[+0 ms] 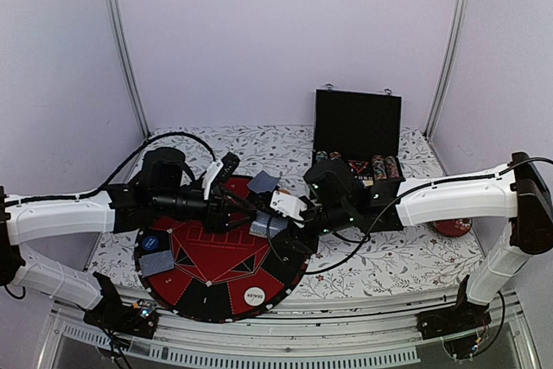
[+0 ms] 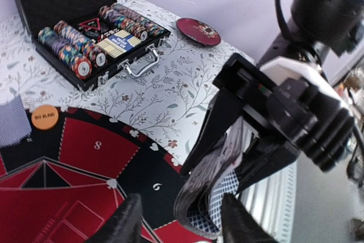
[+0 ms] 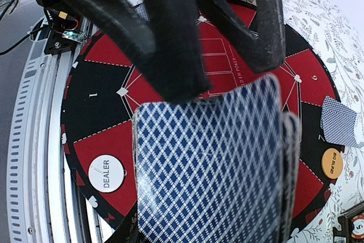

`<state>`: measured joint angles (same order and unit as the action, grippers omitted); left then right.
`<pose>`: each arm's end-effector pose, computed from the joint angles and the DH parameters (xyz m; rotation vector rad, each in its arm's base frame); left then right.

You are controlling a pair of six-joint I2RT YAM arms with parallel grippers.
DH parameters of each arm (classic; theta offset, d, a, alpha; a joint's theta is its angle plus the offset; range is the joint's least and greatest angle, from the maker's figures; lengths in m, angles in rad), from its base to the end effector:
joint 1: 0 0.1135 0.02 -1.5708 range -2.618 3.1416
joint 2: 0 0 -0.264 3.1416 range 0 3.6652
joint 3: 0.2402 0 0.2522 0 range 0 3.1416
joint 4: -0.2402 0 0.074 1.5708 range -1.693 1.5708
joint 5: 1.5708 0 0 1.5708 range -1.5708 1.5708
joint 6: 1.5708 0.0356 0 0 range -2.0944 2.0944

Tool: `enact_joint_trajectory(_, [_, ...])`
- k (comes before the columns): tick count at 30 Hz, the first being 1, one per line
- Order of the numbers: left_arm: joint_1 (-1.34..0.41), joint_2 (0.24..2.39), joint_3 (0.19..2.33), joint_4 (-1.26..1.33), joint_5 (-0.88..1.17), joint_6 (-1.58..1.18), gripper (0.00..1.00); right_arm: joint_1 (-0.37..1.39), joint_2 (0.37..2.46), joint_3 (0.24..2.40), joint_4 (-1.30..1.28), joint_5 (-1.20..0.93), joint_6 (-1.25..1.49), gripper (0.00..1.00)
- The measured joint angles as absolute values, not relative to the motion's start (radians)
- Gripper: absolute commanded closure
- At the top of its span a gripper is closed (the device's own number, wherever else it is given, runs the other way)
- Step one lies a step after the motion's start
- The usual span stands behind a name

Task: Distribute texas hold em gaming equipment
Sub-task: Pass from the right arm to the left

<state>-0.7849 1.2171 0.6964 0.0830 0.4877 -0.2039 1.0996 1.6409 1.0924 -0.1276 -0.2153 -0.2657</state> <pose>0.1767 -0.2001 0.2466 0.9239 1.9250 -1.0984 0.1583 0.3275 0.2323 -1.5552 1.7223 0.6793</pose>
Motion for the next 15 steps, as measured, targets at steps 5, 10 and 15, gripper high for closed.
enact_joint_trajectory(5, [-0.78,1.21,0.69,0.111,0.548,-0.211,0.22,1.1,1.641,1.092,-0.128,-0.216,-0.266,0.63])
enact_joint_trajectory(10, [-0.78,1.256,0.681,0.184,0.574,-0.244,0.31,1.1,1.641,1.093,-0.128,-0.22,-0.267,0.63])
enact_joint_trajectory(15, [-0.781,1.372,0.696,0.208,0.6,-0.276,0.42,1.1,1.641,1.093,-0.132,-0.22,-0.277,0.63])
